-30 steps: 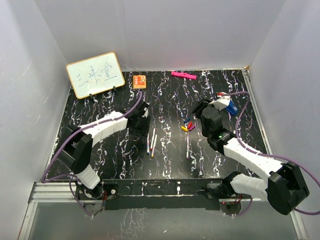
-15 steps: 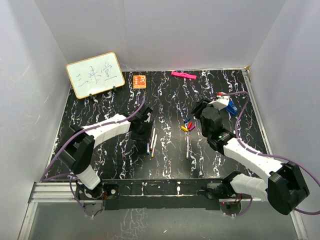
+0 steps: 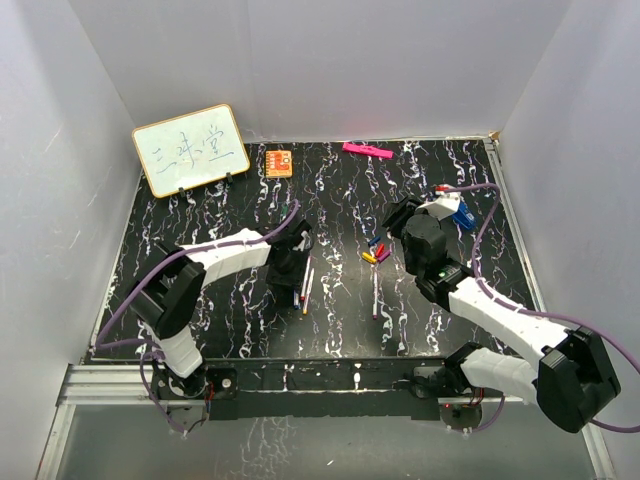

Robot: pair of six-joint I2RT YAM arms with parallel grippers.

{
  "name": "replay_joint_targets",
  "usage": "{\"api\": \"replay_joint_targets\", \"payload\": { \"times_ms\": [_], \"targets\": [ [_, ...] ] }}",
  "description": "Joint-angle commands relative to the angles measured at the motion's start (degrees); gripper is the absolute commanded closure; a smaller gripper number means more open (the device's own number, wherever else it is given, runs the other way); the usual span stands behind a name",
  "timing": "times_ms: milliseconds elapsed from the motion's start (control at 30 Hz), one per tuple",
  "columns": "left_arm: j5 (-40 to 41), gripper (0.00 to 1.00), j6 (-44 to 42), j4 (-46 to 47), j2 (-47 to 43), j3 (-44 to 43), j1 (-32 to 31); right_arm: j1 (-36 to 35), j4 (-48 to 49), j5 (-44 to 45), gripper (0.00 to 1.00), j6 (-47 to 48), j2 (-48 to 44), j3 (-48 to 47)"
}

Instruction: Insert the pens into the pen caps

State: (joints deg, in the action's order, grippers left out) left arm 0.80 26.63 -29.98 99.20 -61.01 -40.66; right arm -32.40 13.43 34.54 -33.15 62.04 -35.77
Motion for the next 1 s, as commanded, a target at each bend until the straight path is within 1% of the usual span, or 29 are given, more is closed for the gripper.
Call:
{"api": "replay_joint_targets", "payload": {
  "times_ms": [0,133,367,700,800,967],
  "targets": [
    [-0.5,0.57,0.1,-0.6,0.4,-1.7,-0.5,0.1,0.5,0.0,0.61,-0.4,-1.7,0.4],
    [0.2,0.58,-0.3,-1.8,1.7,-2.0,-0.7,0.1,0.5,0.2,0.61,-0.4,-1.9,0.5],
    [5.0,0.59,-2.1,-7.8,4.8,-3.3,-0.9,0.1,0.5,0.1,0.60,-0.5,-2.0,0.6],
    [10.0,0.63,-4.8,-13.2,9.2,-6.5,-0.9,0.1,0.8,-0.2,0.60,-0.7,-1.9,0.4],
    [11.4,0.67,-5.2,-13.8,10.1,-7.4,-0.9,0.1,0.9,-0.3,0.60,-0.7,-1.9,0.4],
    [10.6,0.79,-5.2,-13.0,10.5,-7.1,-0.9,0.1,0.8,-0.4,0.60,-0.5,-2.0,0.2]
  ]
}}
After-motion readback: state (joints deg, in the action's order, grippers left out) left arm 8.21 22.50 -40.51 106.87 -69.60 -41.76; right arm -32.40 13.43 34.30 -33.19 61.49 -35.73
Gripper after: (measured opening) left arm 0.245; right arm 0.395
